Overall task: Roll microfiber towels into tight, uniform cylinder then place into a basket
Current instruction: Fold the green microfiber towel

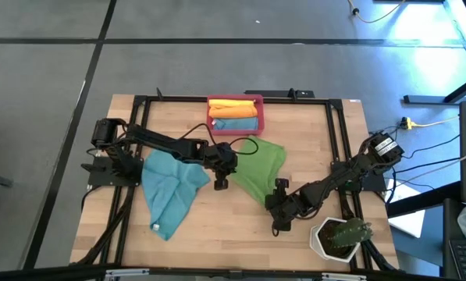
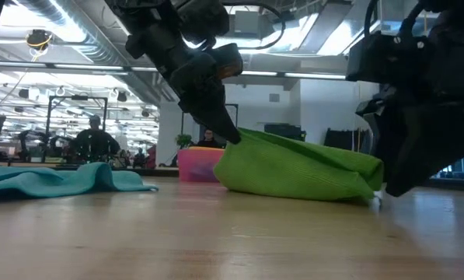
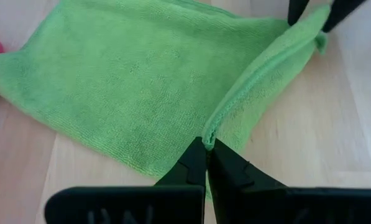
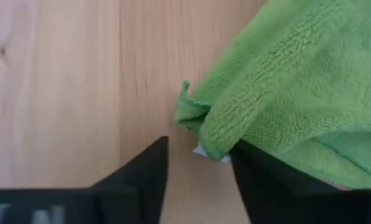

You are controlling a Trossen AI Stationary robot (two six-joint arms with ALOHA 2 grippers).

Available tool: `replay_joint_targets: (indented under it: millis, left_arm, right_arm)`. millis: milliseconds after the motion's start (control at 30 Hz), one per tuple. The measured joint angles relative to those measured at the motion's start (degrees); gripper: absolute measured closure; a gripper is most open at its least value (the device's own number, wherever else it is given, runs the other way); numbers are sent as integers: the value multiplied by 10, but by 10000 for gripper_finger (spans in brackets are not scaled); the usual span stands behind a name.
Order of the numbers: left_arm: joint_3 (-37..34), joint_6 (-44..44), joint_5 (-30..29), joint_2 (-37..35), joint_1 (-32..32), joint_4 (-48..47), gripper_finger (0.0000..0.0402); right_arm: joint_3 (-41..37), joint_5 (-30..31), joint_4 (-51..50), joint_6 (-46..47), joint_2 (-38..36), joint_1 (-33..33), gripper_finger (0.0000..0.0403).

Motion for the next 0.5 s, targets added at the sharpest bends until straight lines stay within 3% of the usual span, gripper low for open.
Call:
replay_joint_targets:
  millis: [267, 500]
  left_arm:
    - [0, -1, 0, 0, 13, 1, 401]
    - [0, -2, 0, 0, 14, 1, 401]
  right_arm:
    - [0, 23, 49, 26, 17, 13, 120]
    - [0, 118, 64, 45, 49, 19, 121]
